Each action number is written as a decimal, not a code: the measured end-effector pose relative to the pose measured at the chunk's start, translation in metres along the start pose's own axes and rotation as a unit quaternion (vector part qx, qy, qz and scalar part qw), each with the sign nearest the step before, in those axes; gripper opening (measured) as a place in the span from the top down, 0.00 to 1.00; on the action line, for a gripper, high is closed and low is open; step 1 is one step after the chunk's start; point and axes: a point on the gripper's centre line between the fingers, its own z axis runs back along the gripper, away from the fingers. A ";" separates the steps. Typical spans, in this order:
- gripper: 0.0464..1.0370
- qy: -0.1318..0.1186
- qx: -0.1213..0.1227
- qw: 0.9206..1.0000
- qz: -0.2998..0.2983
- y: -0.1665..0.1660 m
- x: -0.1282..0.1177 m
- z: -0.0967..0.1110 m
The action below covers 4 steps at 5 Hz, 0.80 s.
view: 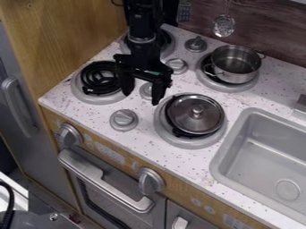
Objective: Put the silver pot into left side of burner
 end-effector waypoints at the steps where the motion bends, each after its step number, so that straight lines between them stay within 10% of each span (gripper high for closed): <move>1: 0.04 0.019 -0.003 1.000 0.002 -0.001 -0.006 -0.011; 4: 0.04 -0.036 -0.013 0.997 -0.069 -0.065 0.027 -0.003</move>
